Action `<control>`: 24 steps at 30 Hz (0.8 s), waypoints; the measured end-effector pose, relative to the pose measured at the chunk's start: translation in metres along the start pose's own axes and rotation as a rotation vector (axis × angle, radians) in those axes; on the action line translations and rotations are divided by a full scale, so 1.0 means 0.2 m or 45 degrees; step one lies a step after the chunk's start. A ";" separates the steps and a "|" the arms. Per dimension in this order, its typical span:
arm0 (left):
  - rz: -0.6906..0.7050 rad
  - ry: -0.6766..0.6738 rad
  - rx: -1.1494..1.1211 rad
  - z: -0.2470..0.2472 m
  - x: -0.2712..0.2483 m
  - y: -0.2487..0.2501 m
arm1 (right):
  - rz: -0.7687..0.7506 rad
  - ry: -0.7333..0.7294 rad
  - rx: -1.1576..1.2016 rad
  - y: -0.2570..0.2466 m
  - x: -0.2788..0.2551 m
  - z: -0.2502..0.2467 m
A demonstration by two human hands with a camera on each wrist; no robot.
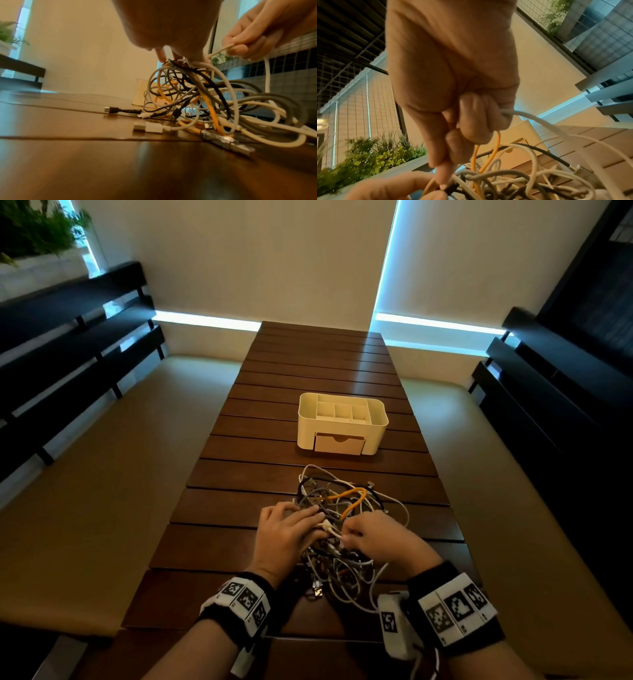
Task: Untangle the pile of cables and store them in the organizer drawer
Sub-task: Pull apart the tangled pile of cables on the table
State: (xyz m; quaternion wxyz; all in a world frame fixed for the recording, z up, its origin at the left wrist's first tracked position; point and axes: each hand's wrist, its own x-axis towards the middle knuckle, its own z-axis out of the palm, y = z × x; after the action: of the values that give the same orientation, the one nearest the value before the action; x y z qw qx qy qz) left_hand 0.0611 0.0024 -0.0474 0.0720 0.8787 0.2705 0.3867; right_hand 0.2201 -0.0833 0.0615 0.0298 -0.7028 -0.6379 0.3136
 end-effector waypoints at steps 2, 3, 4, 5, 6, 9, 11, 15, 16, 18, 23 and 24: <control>0.010 -0.066 0.022 -0.01 0.00 -0.01 | -0.020 -0.048 0.054 0.00 0.00 -0.02; -0.002 -0.098 -0.014 -0.02 0.00 -0.02 | -0.015 -0.032 0.078 0.00 0.00 -0.03; -0.032 -0.124 -0.081 -0.02 0.00 -0.02 | 0.007 0.010 0.083 0.01 0.01 -0.04; -0.080 -0.128 -0.158 -0.02 0.00 -0.02 | 0.037 0.057 0.065 0.03 0.01 -0.04; -0.145 -0.121 -0.227 -0.02 -0.01 -0.02 | 0.067 0.087 0.028 0.04 0.01 -0.04; -0.368 -0.069 -0.301 0.00 -0.01 -0.01 | 0.025 -0.034 -0.070 0.03 0.01 0.00; -0.536 -0.073 -0.300 -0.01 0.00 0.01 | -0.104 -0.116 -0.008 0.00 0.00 0.03; -0.719 -0.234 -0.202 -0.03 0.02 0.02 | -0.127 0.164 0.201 -0.01 -0.03 0.03; -0.727 -0.233 -0.187 -0.04 0.03 0.01 | -0.111 0.250 0.192 0.01 -0.04 0.01; -0.712 -0.096 -0.274 -0.12 0.08 0.03 | -0.104 0.335 0.169 0.02 -0.05 -0.02; -0.457 -0.345 -0.963 -0.32 0.29 0.23 | -0.197 0.428 0.159 -0.06 -0.06 -0.07; -0.409 -0.431 -0.928 -0.34 0.31 0.28 | -0.231 0.448 0.178 -0.09 -0.06 -0.08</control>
State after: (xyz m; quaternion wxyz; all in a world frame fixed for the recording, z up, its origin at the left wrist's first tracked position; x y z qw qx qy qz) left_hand 0.0706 -0.0167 0.0581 0.4805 0.7934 0.2340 0.2913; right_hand 0.2128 -0.0845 0.0875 0.2174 -0.6826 -0.6602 0.2254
